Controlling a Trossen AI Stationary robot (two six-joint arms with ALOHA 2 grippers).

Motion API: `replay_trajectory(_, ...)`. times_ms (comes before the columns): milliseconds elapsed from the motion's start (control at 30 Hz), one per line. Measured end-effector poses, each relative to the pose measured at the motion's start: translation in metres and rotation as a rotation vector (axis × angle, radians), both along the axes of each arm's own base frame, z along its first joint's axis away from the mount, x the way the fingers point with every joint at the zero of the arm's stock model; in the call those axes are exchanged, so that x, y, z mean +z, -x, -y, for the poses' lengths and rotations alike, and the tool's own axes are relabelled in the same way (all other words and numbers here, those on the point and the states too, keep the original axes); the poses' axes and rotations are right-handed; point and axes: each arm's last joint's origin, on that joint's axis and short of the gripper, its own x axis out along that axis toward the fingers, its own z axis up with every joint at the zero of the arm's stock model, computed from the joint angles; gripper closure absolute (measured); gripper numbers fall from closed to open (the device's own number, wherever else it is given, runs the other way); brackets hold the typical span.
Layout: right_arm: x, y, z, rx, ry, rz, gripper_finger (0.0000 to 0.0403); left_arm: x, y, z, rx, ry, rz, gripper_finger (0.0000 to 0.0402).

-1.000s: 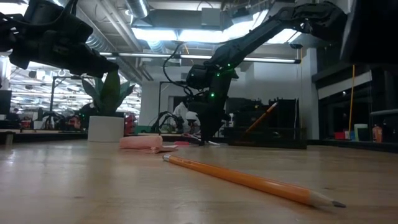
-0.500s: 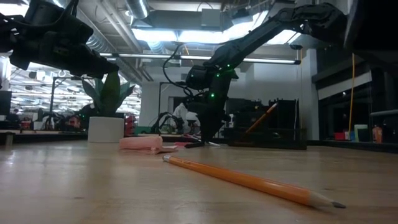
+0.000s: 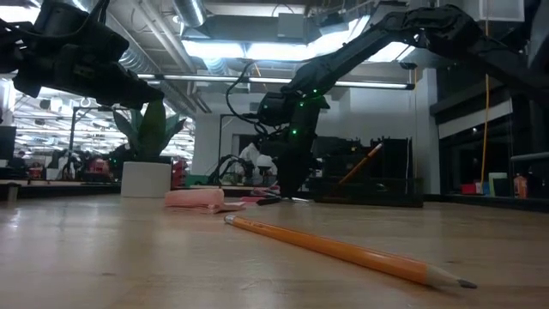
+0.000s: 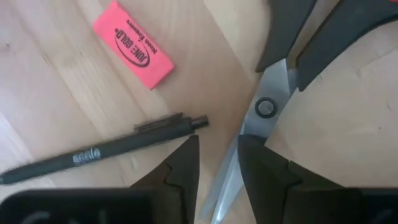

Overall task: Pick and place office supplies into organizer
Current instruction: Put the black scissors into the black desk organizer

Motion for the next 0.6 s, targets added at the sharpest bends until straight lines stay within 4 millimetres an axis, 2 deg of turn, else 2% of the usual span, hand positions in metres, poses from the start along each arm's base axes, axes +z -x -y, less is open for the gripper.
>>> replay_trajectory(400,-0.0005,0.0011,-0.0006,0.004,-0.006,-0.011,0.0288,0.0,0.0,0.0,-0.004,-0.023,-0.001,0.0396)
replay_trajectory(600,-0.0006,0.0016,-0.0008,0.071,0.009,-0.019,0.0288,0.0001,0.0,0.0,-0.004,-0.026,0.0,0.0396)
